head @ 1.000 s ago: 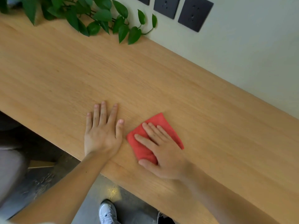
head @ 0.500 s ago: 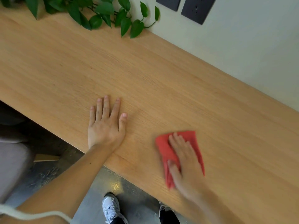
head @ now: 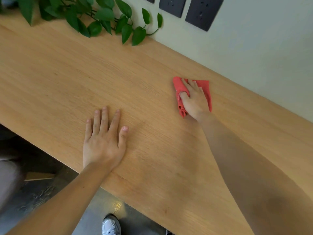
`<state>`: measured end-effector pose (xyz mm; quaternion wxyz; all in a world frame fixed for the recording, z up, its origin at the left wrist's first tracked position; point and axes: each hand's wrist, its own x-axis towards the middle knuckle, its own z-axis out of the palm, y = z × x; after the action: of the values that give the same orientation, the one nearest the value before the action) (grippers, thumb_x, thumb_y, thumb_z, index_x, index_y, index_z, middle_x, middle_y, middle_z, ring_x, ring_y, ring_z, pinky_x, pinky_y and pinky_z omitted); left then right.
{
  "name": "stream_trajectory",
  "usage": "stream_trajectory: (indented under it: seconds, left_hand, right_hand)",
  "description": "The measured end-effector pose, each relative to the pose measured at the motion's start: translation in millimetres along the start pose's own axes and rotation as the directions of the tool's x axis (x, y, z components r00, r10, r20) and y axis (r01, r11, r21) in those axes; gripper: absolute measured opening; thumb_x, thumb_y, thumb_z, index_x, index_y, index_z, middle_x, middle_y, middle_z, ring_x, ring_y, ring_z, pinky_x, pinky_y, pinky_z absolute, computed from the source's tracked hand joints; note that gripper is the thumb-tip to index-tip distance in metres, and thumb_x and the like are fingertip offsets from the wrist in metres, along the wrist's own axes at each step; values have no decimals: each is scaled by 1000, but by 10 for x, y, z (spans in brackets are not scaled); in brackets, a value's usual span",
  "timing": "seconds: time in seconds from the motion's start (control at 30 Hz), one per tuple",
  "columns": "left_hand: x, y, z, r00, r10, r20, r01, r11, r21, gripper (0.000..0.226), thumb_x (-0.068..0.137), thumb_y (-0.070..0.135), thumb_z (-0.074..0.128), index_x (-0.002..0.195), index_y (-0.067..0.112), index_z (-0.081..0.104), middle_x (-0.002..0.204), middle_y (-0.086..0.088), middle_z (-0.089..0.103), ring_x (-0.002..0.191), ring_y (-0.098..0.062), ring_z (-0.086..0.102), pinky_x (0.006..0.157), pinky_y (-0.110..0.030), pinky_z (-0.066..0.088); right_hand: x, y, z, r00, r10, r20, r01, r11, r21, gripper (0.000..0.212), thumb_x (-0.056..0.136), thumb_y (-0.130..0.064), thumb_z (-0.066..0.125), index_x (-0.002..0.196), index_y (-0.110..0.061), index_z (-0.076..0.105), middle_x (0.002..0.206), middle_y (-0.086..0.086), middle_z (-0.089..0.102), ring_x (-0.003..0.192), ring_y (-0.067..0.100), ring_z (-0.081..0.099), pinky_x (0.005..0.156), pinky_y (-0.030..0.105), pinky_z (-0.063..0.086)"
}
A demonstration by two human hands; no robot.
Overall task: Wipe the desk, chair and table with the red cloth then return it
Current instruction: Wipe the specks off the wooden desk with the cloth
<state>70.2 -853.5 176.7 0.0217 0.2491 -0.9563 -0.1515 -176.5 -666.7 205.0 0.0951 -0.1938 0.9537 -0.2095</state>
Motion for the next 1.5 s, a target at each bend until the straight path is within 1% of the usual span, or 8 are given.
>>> stream_trajectory:
  seconds: [0.27, 0.47, 0.67, 0.8, 0.93, 1.1, 1.27, 1.5]
  left_hand:
    - [4, 25, -28, 1000, -7, -2, 7, 1000, -14, 67, 100, 59, -3, 160, 30, 11, 169, -5, 2, 156, -22, -7, 126, -45, -2]
    - [-4, 27, -43, 1000, -12, 16, 13, 1000, -18, 70, 99, 59, -7, 160, 30, 10, 169, -5, 1, 155, -22, -8, 126, -45, -3]
    - [-18, 23, -42, 1000, -13, 18, 13, 1000, -15, 68, 100, 58, -6, 160, 30, 9, 169, -4, 1, 156, -22, -8, 126, -46, -2]
    - [-19, 22, -37, 1000, -11, 15, 11, 1000, -16, 67, 100, 58, -6, 160, 30, 7, 169, -3, -1, 155, -21, -9, 126, -45, -2]
    - [-14, 23, -29, 1000, -9, 10, 10, 1000, -11, 67, 101, 58, -5, 160, 30, 9, 169, -4, 1, 155, -22, -8, 126, -46, -1]
    - [1, 19, -23, 1000, -5, 4, 5, 1000, 0, 66, 101, 57, -5, 160, 30, 9, 169, -4, 3, 156, -22, -7, 126, -45, -1]
    - [10, 24, -24, 1000, -10, 6, 10, 1000, 5, 67, 101, 56, -4, 160, 29, 13, 169, -6, 6, 156, -24, -4, 126, -46, 0]
    - [-8, 17, -41, 1000, 2, 14, -2, 1000, -16, 68, 100, 58, -4, 160, 29, 11, 169, -7, 4, 156, -24, -6, 126, -46, -2]
  right_hand:
    - [-1074, -323, 286, 748, -592, 301, 630, 775, -43, 60, 98, -37, 40, 156, -29, 27, 167, 1, 20, 154, 17, 11, 126, 38, 3]
    - [-2478, -287, 472, 603, -694, 394, 715, 689, 118, 65, 93, -37, 50, 155, -30, 31, 168, -3, 18, 155, 13, 9, 126, 41, 9]
    - [-2917, -88, 398, 810, -523, 265, 451, 845, 289, 57, 96, -41, 42, 152, -35, 37, 164, -16, 28, 151, 8, 25, 123, 39, 21]
    - [-2337, 168, 143, 995, -66, 74, 45, 965, 260, 56, 98, -41, 33, 150, -57, 18, 160, -27, 24, 140, 29, 46, 109, 58, 43]
    - [-1266, 303, -56, 981, 155, -120, -128, 971, 203, 57, 98, -36, 34, 154, -29, 30, 158, -11, 32, 142, 1, 15, 116, 26, 4]
    - [-720, -94, 70, 990, -137, 46, 137, 991, 4, 55, 99, -30, 38, 153, -20, 36, 164, 3, 29, 152, 17, 19, 123, 31, 3]
    - [-1715, -498, 442, 765, -591, 257, 603, 797, 36, 59, 94, -27, 55, 151, -19, 42, 162, 3, 33, 152, 18, 22, 126, 33, 4]
    - [-2887, -428, 397, 635, -594, 495, 583, 788, 198, 60, 90, -34, 46, 150, -26, 44, 164, -6, 28, 153, 8, 15, 125, 35, 11]
